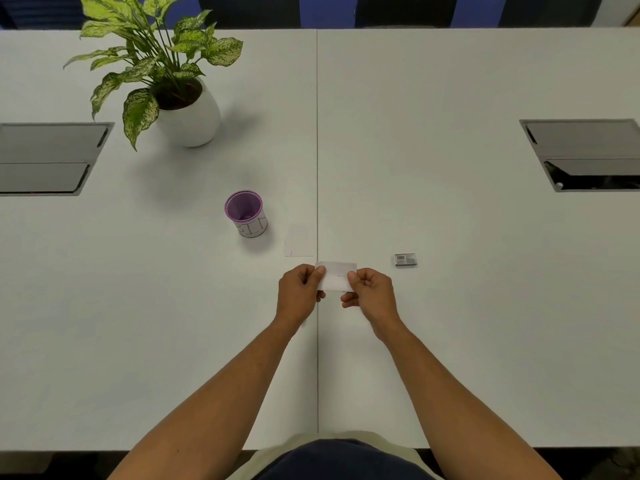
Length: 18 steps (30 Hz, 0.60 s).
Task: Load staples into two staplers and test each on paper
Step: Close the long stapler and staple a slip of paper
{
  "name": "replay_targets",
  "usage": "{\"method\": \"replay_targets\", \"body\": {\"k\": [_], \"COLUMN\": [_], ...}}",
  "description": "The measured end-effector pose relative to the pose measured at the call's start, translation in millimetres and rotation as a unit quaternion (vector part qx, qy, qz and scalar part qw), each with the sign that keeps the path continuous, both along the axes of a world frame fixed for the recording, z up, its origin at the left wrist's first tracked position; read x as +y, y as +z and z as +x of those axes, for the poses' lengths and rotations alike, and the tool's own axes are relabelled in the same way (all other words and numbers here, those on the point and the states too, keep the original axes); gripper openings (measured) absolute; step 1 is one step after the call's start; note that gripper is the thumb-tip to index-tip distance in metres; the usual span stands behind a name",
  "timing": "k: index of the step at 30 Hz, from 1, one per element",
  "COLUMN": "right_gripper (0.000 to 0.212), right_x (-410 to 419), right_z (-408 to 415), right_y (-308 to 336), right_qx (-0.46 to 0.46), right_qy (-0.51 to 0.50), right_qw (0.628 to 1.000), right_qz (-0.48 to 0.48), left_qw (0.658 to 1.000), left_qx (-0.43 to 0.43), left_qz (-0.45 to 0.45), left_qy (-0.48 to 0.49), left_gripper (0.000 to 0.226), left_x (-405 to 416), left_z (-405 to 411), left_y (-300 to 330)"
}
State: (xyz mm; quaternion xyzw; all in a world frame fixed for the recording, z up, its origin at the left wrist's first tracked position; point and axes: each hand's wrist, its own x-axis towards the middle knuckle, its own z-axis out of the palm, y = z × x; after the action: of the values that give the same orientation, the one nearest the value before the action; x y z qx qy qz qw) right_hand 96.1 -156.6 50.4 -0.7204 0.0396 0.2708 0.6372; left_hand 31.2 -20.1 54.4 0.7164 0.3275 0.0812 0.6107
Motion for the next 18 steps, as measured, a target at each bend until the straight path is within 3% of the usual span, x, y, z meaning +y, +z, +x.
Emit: {"method": "replay_targets", "body": {"k": [5, 18], "right_gripper": [0.02, 0.017], "right_x": [-0.2, 1.7], "right_z": [0.3, 4.3], "right_y": [2.3, 3.0], "right_qx": [0.024, -0.028], "right_qy": [0.006, -0.03], "right_qw": [0.999, 0.999], "right_qz": [0.029, 0.029], "left_qw": [1.0, 0.998], "left_qx": [-0.001, 0.0], "left_qz": [-0.02, -0.035], "left_qy": [-0.013, -0.046], "left_gripper": [0.033, 0.021], "left_x": [3.4, 6.4], "left_z": [-0.5, 2.9], "left_y": [-0.1, -4.2]}}
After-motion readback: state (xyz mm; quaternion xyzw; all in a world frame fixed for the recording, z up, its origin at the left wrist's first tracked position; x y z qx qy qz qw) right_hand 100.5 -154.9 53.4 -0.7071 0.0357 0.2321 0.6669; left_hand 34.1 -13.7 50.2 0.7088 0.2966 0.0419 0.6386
